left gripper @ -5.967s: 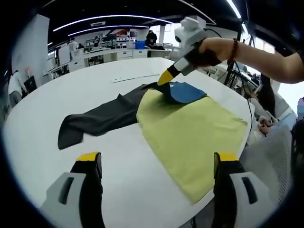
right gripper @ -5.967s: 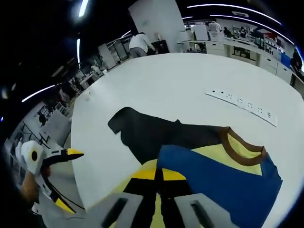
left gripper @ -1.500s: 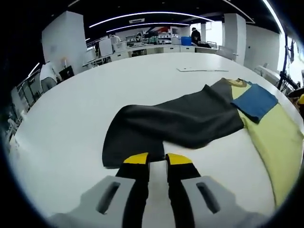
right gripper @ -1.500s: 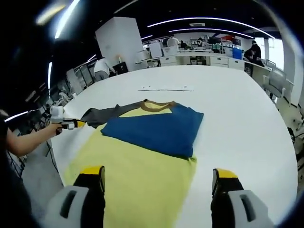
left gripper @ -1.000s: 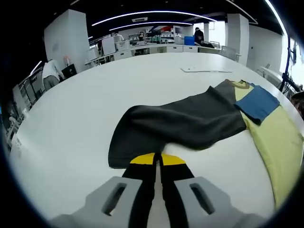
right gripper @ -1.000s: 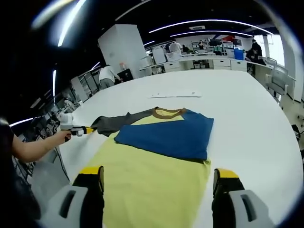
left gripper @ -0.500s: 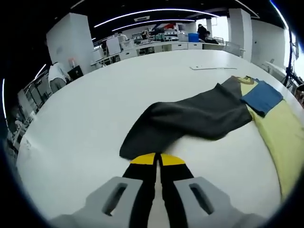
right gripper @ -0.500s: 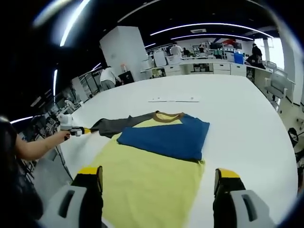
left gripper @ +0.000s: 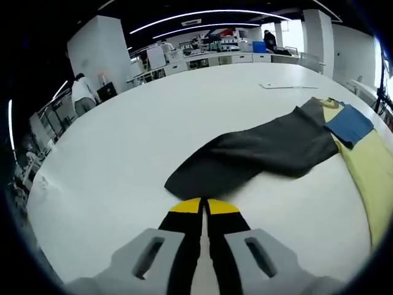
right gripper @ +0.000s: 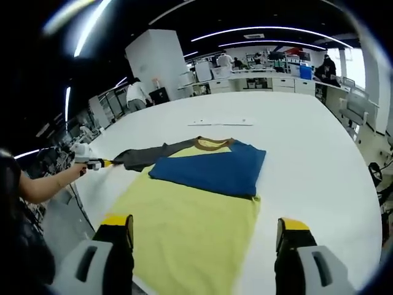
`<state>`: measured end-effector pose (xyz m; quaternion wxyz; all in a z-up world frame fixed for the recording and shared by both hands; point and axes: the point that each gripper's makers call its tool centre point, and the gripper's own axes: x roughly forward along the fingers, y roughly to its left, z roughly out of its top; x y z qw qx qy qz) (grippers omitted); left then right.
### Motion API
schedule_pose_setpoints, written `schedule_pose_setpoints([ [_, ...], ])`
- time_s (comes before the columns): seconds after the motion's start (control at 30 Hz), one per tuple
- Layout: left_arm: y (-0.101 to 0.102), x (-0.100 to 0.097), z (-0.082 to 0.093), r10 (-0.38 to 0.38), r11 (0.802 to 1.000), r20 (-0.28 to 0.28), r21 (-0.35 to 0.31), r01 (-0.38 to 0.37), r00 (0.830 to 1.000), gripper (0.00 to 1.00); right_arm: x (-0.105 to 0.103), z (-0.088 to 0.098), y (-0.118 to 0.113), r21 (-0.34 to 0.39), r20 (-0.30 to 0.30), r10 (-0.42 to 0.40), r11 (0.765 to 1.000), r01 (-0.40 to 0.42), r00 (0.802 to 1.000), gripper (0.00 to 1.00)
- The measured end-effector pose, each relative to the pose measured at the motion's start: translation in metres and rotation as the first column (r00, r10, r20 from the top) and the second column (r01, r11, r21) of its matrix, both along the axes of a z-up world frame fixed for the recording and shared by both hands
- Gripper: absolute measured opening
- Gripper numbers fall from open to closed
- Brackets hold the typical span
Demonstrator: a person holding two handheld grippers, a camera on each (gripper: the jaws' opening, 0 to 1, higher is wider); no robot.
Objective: Fold the garment on the visible template until the final outline fits inside the template.
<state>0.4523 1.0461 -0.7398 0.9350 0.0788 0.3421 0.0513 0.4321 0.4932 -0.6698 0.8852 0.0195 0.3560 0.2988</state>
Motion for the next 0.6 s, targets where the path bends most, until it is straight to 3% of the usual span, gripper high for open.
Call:
schedule_pose_setpoints([
  [0.23, 0.016, 0.001, 0.005, 0.036, 0.999, 0.016, 0.011, -0.036, 0.999, 0.0, -0.003, 0.0, 0.0, 0.017, -0.013, -0.006, 1.0, 0.006, 1.0, 0.97],
  [0.6, 0.04, -0.008, 0.004, 0.1, 0.992, -0.009, 0.081, -0.099, 0.995, 0.0, -0.006, 0.002, -0.003, 0.03, -0.018, -0.02, 0.999, 0.021, 1.0, 0.97],
])
